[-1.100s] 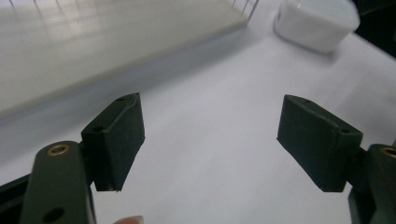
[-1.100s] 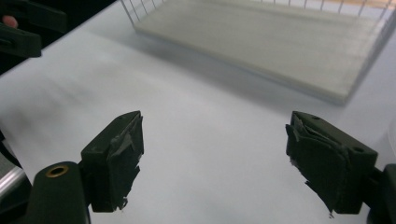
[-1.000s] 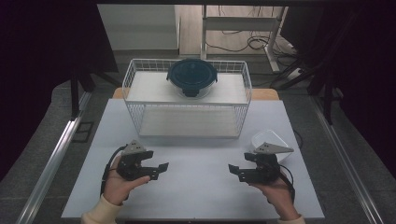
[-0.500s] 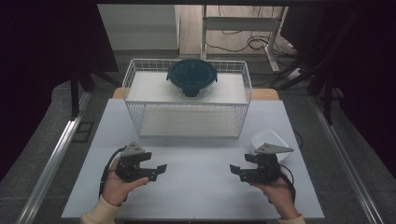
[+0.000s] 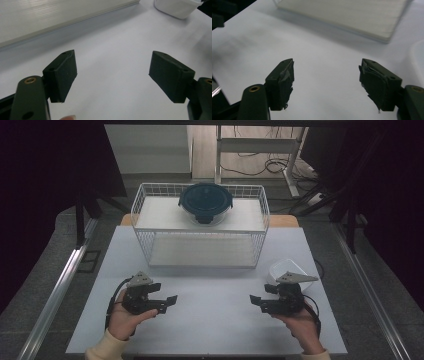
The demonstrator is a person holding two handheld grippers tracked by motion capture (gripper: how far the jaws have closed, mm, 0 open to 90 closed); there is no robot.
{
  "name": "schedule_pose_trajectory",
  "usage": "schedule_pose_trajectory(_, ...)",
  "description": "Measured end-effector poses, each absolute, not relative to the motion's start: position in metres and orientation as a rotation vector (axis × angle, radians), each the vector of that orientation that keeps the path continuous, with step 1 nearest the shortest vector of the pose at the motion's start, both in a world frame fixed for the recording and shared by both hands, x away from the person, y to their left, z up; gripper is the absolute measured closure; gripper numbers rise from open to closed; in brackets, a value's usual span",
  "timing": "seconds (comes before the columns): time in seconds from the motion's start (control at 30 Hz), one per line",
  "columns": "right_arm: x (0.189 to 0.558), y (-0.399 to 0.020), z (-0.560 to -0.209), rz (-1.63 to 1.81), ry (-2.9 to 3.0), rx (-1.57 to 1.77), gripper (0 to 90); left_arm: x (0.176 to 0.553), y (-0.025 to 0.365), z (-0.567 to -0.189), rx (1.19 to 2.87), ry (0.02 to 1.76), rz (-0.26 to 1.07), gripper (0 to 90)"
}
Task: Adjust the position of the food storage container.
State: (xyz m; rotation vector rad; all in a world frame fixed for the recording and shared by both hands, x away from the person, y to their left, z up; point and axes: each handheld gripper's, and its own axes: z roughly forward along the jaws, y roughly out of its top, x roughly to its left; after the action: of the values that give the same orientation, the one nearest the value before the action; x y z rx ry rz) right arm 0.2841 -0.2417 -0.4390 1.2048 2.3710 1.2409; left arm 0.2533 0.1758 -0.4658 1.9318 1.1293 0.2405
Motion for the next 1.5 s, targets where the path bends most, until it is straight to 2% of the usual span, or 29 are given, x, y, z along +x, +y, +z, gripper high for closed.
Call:
schedule_pose_trajectory(0.2, 0.296, -0.273, -0.427, 1.211, 2.239, 1.325, 36.1, 0.254, 0.178, -0.469, 1.939, 1.123, 0.216, 21.7)
schedule_pose_trajectory(0.47, 0.327, -0.310, -0.402, 1.096, 2.181, 1.431, 38.7, 0.257, 0.180, -0.474, 1.947, 1.130, 0.180, 21.7)
schedule_pose_trajectory(0.67, 0.357, -0.341, -0.394, 1.042, 2.153, 1.537, 48.2, 0.256, 0.180, -0.473, 1.940, 1.132, 0.174, 21.6)
schedule_pose_trajectory(1.0, 0.397, -0.356, -0.407, 0.774, 2.228, 1.534, 68.8, 0.257, 0.181, -0.475, 1.943, 1.146, 0.176, 21.4)
schedule_pose_trajectory(1.1, 0.407, -0.359, -0.412, 0.703, 2.242, 1.539, 77.0, 0.258, 0.181, -0.476, 1.945, 1.151, 0.176, 21.4)
schedule_pose_trajectory(1.13, 0.413, -0.359, -0.416, 0.657, 2.267, 1.522, 83.2, 0.258, 0.181, -0.477, 1.945, 1.152, 0.172, 21.4)
schedule_pose_trajectory(1.27, 0.421, -0.357, -0.423, 0.580, 2.298, 1.485, 88.7, 0.258, 0.179, -0.478, 1.950, 1.150, 0.168, 21.3)
schedule_pose_trajectory(1.5, 0.432, -0.353, -0.447, 0.402, 2.388, 1.459, 89.5, 0.257, 0.181, -0.477, 1.947, 1.148, 0.174, 21.3)
